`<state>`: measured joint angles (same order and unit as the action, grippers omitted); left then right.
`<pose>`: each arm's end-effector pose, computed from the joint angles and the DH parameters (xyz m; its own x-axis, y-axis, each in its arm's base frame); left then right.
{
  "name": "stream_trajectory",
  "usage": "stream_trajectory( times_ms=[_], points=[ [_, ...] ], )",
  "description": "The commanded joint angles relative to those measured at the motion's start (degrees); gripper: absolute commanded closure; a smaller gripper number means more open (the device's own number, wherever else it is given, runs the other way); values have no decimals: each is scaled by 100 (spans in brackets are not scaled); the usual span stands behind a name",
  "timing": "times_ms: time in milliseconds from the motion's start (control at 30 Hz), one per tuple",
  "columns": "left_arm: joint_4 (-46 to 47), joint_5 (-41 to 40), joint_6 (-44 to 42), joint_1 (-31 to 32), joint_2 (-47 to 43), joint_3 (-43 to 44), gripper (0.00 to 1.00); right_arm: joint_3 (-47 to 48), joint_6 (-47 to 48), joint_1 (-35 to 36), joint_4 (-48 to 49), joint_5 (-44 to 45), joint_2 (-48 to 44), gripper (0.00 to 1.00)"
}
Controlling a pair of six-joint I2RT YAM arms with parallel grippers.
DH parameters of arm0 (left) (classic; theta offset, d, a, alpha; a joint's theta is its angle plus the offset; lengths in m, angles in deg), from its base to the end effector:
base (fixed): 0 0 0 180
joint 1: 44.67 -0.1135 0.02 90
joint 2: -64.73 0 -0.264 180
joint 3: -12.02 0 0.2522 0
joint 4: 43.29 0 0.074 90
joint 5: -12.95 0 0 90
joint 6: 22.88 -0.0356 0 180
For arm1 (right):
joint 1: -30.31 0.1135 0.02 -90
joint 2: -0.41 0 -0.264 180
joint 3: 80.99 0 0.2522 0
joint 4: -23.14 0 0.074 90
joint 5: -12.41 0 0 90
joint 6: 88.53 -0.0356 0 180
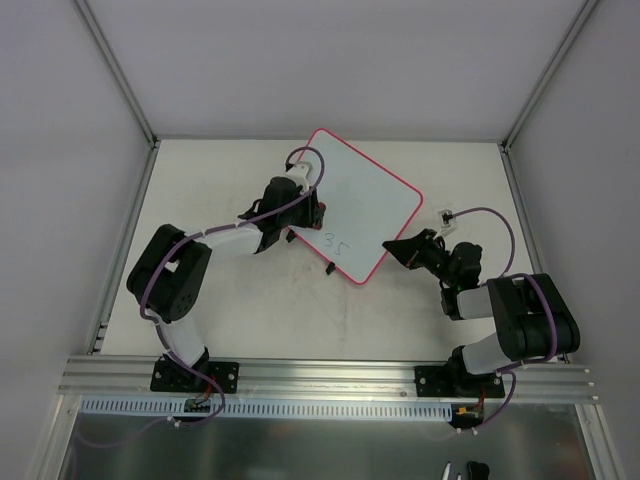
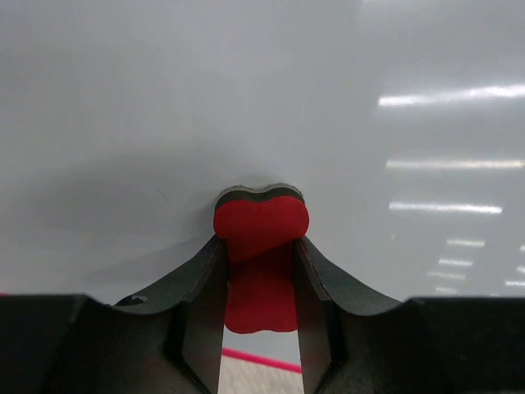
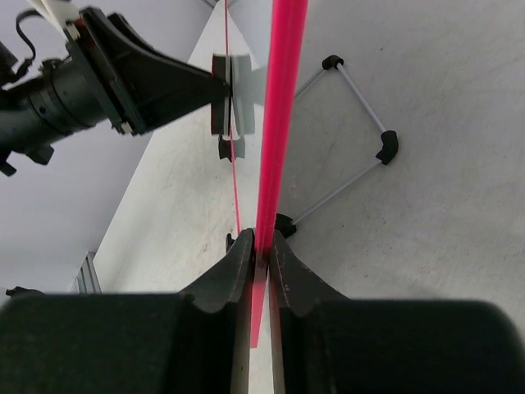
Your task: Erase the whiteboard
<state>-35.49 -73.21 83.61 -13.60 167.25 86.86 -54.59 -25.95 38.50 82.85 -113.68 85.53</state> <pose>0.3444 -0.2103 0.2168 -0.4408 -0.0651 -0.8953 0.4628 0.8381 -0.2888 0.2259 0.0537 0.1628 -0.3063 0.3319 -0.8922 -0.6275 0.6344 0.4514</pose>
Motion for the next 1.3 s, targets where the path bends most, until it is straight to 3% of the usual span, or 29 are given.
stream_trajectory(
  times_ms=[0,400,800,1000,1267],
  points=[
    [497,-128,118,250,-390,-570,82,168,360,122,1415,-170,-119,100],
    [1517,-761,275,988,-31,-1283,84,168,369,140,1415,-170,-110,100],
    [2554,-735,636,1692,559,-1493,84,186,378,148,1415,-170,-101,100],
    [2555,-928,610,1920,418,-1660,84,195,369,148,1416,-170,-92,100],
    [2230,-1456,539,1737,383,-1757,84,177,369,157,1415,-170,-101,100]
  ],
)
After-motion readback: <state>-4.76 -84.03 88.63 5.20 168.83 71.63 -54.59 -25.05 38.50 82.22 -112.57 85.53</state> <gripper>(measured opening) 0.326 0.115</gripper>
